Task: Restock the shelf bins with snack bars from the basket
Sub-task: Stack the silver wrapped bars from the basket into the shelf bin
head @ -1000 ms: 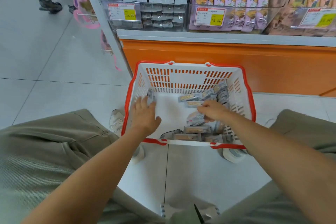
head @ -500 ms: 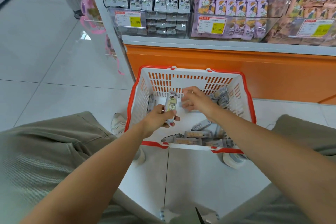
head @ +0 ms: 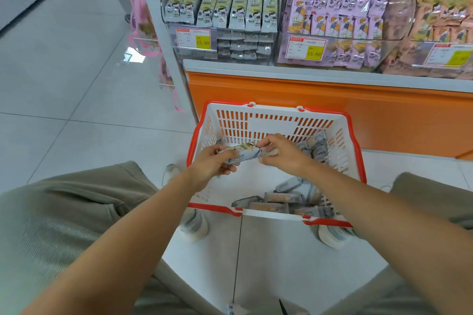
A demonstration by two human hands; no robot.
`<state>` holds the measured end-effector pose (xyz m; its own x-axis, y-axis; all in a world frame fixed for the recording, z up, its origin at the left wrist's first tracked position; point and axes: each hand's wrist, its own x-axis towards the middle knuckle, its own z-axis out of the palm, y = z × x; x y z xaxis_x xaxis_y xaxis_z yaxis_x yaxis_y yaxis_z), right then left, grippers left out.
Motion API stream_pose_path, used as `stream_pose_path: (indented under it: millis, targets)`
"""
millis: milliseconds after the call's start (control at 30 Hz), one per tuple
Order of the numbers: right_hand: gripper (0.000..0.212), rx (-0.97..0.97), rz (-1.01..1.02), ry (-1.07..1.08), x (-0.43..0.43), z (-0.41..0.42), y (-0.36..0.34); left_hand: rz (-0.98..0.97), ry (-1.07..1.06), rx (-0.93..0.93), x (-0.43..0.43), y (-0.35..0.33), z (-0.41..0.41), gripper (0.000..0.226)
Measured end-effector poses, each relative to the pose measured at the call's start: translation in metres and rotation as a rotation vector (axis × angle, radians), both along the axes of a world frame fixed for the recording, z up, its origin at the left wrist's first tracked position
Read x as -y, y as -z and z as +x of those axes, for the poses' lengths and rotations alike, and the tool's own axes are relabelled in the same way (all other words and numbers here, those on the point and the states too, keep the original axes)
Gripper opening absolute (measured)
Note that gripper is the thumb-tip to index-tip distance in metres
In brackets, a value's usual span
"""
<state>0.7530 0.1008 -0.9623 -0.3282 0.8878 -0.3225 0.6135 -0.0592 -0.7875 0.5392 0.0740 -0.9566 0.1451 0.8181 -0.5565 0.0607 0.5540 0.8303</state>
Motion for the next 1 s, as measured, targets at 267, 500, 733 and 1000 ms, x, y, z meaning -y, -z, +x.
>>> stream_pose_path:
  millis: [267,500,733,1000]
  targets:
    - [0.034,-0.219,0.102,-0.002,0.000,-0.019,-0.032,0.081,-0.203,0.073,-0.018,-0.031,-0.011,0.022]
    - [0.039,-0.253,0.402,-0.094,-0.018,-0.042,-0.071,0.177,-0.289,0.018,-0.057,-0.076,-0.012,0.022]
    - [0.034,-0.291,0.692,0.128,-0.070,-0.067,-0.124,0.612,-0.357,-0.637,-0.101,-0.123,-0.028,0.036]
    - [0.034,-0.150,0.852,0.172,-0.152,-0.110,-0.167,0.658,-0.247,-1.053,-0.144,-0.132,-0.058,0.080]
